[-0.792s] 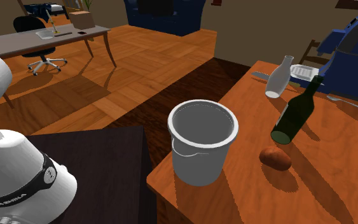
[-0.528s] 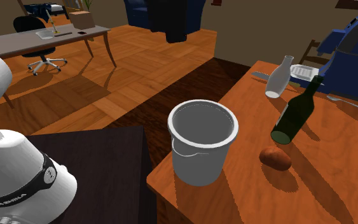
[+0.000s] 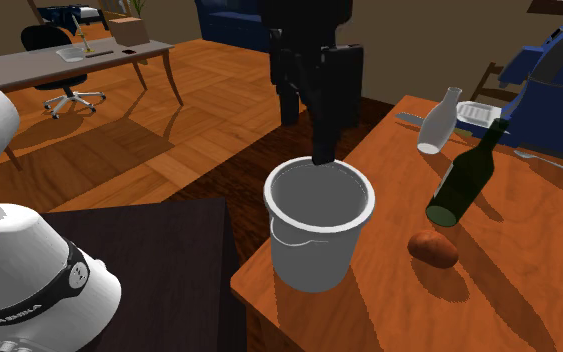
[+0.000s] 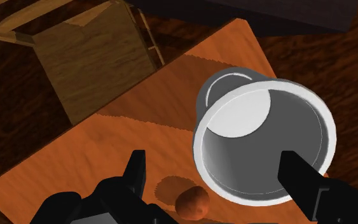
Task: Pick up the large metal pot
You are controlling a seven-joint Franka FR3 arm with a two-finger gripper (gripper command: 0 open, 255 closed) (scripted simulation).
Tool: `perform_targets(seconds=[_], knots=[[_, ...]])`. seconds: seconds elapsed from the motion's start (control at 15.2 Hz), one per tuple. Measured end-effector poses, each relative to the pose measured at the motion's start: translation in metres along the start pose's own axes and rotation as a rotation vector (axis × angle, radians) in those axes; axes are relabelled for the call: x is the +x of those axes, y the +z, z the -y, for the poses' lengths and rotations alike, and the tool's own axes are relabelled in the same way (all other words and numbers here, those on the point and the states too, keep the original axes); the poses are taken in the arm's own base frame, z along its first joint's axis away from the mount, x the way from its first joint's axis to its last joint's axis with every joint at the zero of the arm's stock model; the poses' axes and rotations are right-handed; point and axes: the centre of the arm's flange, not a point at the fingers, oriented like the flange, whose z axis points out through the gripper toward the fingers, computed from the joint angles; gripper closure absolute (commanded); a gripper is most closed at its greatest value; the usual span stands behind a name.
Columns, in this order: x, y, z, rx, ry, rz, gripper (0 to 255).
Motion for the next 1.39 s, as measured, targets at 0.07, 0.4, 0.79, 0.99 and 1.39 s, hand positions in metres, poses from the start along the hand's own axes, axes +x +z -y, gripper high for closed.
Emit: perform_targets(seconds=[0.07,0.4,0.79,0.99,1.39], knots=[[0.007,0.01,0.001,0.004,0.002,0.001,0],[0.039,0.07,0.0,0.025,0.011,0.009,0],[0.076,0.143,-0.002,0.049,0.021,0.018,0],[0.088,0.174,0.002,0.06,0.026,0.022,0],[0.09,0.207,0.004,0.062,0.027,0.023,0]])
